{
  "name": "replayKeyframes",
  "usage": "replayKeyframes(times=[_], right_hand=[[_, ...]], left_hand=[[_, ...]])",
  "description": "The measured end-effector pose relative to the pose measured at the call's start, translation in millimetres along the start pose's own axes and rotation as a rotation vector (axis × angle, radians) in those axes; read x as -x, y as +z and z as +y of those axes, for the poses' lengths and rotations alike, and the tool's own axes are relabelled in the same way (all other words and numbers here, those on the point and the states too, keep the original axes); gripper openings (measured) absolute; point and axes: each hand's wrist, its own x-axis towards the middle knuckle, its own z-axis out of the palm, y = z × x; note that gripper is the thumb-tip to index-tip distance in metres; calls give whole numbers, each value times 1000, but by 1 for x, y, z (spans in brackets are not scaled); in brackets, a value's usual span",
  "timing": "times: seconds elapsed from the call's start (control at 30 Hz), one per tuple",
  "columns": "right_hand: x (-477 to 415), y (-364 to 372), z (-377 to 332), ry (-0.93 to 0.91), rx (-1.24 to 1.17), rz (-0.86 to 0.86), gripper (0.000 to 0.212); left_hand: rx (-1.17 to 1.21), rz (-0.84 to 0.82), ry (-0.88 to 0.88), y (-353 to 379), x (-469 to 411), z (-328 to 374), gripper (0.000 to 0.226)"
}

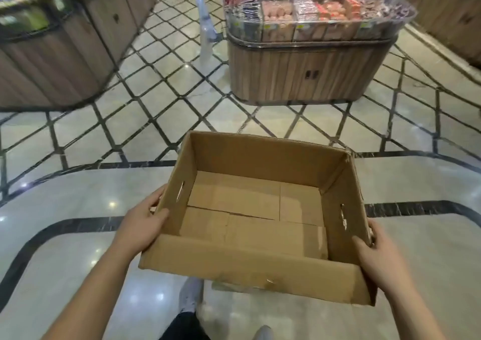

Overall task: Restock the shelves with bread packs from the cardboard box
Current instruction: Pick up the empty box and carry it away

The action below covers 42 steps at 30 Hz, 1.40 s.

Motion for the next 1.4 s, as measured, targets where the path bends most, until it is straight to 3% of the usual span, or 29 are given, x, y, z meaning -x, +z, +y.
replayKeyframes(times=[0.33,0.63,0.8,1.03,1.4], right_hand=[[48,167,-217,-426,187,-292,43],[140,366,-393,-652,335,-466,47],[186,460,-474,-744,412,-583,47],[232,615,-599,-836,436,-767,45],[326,830,-806,-1065,517,-1007,41]], left_hand=[[189,381,-316,-166,37,-184,59],[332,635,-508,-326,69,-334,64],[384,723,-624,-380,83,-403,64],[448,808,-737,-441,74,-480,68],[532,1021,-952,-601,12,-566,59]])
